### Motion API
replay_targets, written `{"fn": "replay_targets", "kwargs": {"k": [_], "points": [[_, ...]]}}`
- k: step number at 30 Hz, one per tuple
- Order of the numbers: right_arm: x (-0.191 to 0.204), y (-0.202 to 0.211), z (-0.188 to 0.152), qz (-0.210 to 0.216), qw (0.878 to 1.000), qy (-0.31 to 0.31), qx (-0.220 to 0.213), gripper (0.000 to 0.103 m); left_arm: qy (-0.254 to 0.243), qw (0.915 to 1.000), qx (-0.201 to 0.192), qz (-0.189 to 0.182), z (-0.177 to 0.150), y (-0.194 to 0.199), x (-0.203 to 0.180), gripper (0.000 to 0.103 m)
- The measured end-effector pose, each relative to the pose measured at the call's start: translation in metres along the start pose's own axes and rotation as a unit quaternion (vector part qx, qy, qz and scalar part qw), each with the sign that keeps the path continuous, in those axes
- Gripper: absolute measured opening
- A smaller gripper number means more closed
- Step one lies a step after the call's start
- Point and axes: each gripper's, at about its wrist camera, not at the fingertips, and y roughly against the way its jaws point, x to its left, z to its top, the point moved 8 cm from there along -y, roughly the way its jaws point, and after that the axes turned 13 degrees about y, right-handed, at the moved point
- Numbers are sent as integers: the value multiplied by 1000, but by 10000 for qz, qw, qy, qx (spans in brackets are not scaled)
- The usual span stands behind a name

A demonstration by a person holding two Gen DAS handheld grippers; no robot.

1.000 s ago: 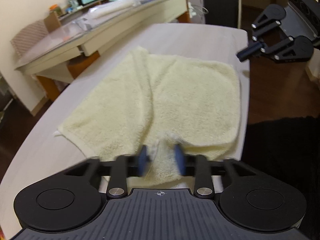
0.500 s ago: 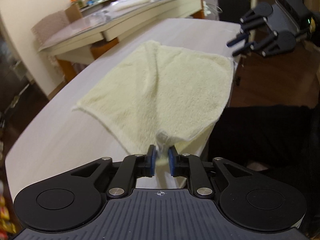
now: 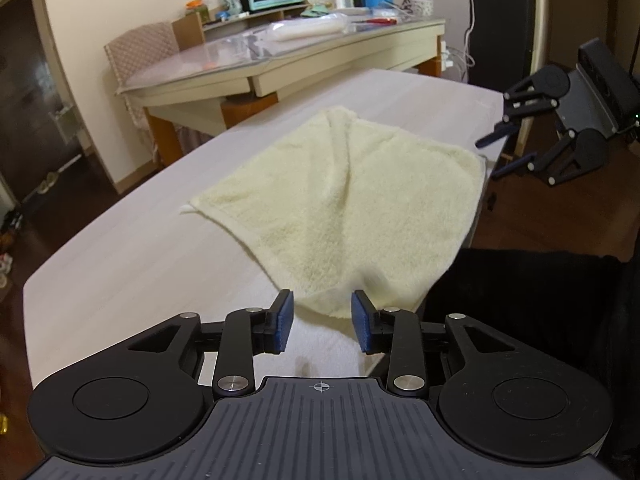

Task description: Fold towel

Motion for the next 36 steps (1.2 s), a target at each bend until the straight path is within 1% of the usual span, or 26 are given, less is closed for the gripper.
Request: {"fn": "replay_targets", "kwargs": {"k": [3, 5, 6, 10, 12, 14, 20, 23, 25, 28, 32, 34, 36], "points": [[3, -5, 2, 83, 9998, 195, -19, 37, 72, 9999, -75, 4, -2, 0, -1, 35], [4, -5, 2, 157, 9997, 205, 4, 35, 76, 9999, -100, -34, -2, 0, -4, 35], [4, -6, 2, 204, 9996, 205, 19, 31, 70, 9999, -110, -50, -2, 0, -5, 35], [4, -2, -1, 273, 9993, 241, 113, 23, 39, 9998, -171, -85, 1, -2, -7, 35], [3, 2, -2, 307, 9993, 196, 121, 14, 38, 9997, -218, -102, 3, -3, -7, 35], [2, 5, -3, 325, 9993, 163, 114, 9, 46, 9996, -260, -106, 4, -4, -7, 35], [0, 19, -5, 152, 9994, 291, 92, 8, 152, 9989, -421, -111, 9, -6, -8, 35], [-3, 27, -2, -62, 9982, 585, 97, 8, 283, 9979, -575, -115, 15, -3, -5, 35], [-6, 31, 1, -137, 9978, 650, 70, 8, 346, 9971, -670, -119, 20, -1, -3, 35], [-10, 32, 5, -209, 9971, 724, 55, 8, 331, 9969, -709, -99, 23, -1, -3, 35], [-12, 30, 7, -280, 9964, 799, 53, 8, 117, 9982, -575, -104, 22, -11, -12, 35], [-13, 28, 8, -304, 9962, 818, 56, 8, -238, 9993, -271, -81, 13, -23, -22, 35], [-13, 28, 8, -325, 9960, 834, 72, 8, -426, 9990, -89, -41, 6, -26, -26, 35]]}}
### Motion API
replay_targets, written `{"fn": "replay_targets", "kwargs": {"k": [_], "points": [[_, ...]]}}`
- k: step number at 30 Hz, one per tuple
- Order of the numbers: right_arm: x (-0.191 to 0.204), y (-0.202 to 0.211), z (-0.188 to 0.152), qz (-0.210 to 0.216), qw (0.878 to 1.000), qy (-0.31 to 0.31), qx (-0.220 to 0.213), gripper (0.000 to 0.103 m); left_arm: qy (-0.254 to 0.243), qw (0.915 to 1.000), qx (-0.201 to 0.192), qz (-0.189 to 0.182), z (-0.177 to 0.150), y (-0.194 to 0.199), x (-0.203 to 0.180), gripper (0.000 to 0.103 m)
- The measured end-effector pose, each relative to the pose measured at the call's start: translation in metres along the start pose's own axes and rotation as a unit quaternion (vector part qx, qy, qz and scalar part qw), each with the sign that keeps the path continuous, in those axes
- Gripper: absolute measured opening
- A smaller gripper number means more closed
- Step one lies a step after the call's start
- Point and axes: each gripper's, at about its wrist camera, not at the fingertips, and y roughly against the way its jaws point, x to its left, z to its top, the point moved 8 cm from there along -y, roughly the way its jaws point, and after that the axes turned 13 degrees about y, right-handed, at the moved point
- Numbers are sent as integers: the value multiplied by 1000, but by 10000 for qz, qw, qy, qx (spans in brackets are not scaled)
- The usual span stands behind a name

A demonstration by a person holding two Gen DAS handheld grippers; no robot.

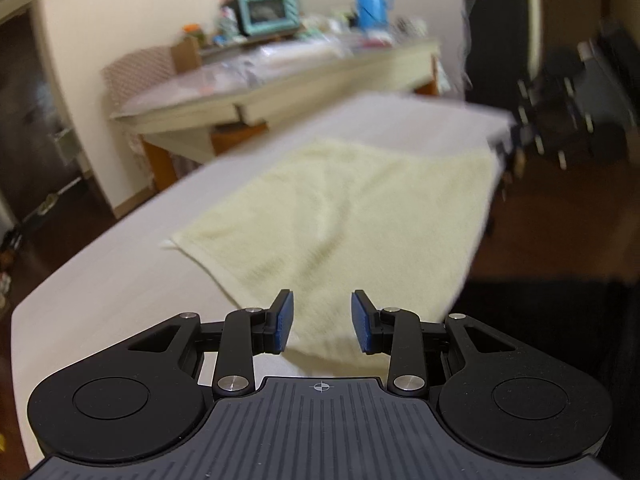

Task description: Fold towel

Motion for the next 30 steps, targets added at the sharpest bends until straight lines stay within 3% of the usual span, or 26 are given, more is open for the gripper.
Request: {"fn": "replay_targets", "kwargs": {"k": [1, 3, 8, 17, 24, 30], "points": [[0, 0, 0, -10, 10000, 2, 3, 8, -185, 9995, 241, 37, -9, -1, -2, 35], [-2, 0, 0, -32, 10000, 15, 6, 8, -234, 9991, 337, 98, -15, 2, -1, 35], [-4, -4, 3, -55, 9999, 113, 10, 8, 217, 9995, -36, 217, -9, 15, 17, 35], [-17, -3, 7, -315, 9985, 433, 53, 8, -117, 9997, 210, 109, -20, -3, 2, 34], [-57, -29, 36, -560, 9910, 1203, -194, 7, -22, 9999, 130, 96, -24, 1, -1, 33], [-93, -72, 65, -493, 9806, 1849, -426, 7, 216, 9997, -15, 76, -28, 7, 3, 34]]}}
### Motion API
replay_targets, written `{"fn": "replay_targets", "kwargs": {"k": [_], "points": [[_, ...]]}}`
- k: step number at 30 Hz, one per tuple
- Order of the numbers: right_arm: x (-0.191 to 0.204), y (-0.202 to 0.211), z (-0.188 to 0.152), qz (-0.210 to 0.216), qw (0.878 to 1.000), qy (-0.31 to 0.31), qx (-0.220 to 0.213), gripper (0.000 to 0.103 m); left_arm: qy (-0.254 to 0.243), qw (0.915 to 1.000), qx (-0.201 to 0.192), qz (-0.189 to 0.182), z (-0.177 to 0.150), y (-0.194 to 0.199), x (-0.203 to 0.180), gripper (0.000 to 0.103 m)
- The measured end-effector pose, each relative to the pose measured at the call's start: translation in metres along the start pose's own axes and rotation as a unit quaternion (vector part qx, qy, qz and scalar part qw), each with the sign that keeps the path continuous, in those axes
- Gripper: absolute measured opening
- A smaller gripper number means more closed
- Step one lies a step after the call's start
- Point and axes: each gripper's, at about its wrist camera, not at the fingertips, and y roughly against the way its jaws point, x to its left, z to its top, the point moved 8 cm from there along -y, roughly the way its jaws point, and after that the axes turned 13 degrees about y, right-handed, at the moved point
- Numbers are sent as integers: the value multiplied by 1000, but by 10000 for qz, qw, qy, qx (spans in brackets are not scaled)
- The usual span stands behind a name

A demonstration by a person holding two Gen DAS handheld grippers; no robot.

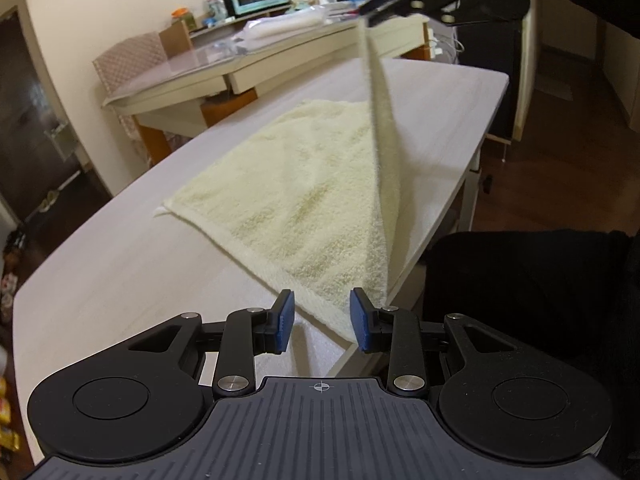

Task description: Fold towel

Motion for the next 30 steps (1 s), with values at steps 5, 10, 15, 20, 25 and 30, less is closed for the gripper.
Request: {"fn": "replay_targets", "kwargs": {"k": [5, 10, 15, 20, 25, 30], "points": [[-8, -26, 10, 88, 9996, 212, -154, 7, 768, 9967, -200, -192, 3, 8, 19, 34], [-8, -41, 15, 190, 9992, 277, -205, 7, 1507, 9880, -323, 122, 17, 5, 35, 34], [-13, -61, 16, 279, 9988, 277, -296, 7, 1859, 9819, -285, 222, 16, 3, 29, 34], [-21, -73, 18, 385, 9978, 210, -506, 7, 2236, 9734, -285, 415, 10, 3, 26, 34], [-29, -93, 19, 563, 9960, 110, -683, 7, 2502, 9663, -322, 518, 8, 5, 32, 34], [-37, -101, 19, 694, 9943, -42, -806, 7, 2663, 9614, -334, 602, 8, 6, 36, 34]]}}
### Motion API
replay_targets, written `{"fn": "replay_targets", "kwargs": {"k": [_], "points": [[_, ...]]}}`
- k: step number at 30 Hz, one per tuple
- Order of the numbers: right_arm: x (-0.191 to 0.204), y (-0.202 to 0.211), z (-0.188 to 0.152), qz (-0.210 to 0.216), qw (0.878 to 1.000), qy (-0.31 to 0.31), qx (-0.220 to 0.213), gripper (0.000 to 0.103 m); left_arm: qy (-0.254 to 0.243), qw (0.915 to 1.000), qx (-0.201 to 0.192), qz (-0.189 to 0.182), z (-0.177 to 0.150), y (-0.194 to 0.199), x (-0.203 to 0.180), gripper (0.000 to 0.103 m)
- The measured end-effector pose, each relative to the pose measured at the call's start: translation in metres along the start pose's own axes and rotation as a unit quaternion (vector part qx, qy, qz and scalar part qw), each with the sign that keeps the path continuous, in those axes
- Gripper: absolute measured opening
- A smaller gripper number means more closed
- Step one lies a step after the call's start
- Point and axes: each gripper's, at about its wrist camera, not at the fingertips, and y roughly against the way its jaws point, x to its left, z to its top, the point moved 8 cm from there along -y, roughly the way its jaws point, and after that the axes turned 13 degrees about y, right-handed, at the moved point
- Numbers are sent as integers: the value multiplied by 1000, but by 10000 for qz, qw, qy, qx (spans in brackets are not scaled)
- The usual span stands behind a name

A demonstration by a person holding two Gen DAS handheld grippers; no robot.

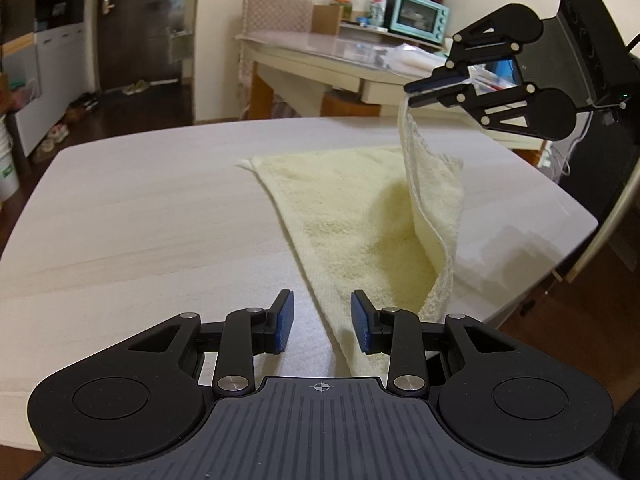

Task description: Fold towel

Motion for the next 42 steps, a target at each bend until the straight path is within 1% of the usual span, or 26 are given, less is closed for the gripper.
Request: {"fn": "replay_targets", "kwargs": {"k": [6, 11, 22, 26, 33, 42], "points": [[-3, 0, 0, 115, 9999, 49, -33, 7, 0, 10000, 79, 1, -8, 1, 0, 35], [-10, -7, 2, 197, 9997, 154, -58, 7, 188, 9997, 64, 118, -7, 1, 6, 35], [1, -12, 3, 306, 9993, 193, -64, 7, 277, 9992, 45, 300, -5, -1, 6, 35], [1, -14, 3, 312, 9993, 188, -71, 7, 208, 9990, 8, 399, -4, -3, 5, 35], [-2, -19, 4, 318, 9992, 240, -87, 7, -94, 9987, -21, 504, -5, -4, -1, 35], [-6, -34, 5, 434, 9985, 312, -138, 7, 47, 9985, -64, 534, 1, -4, 1, 35]]}}
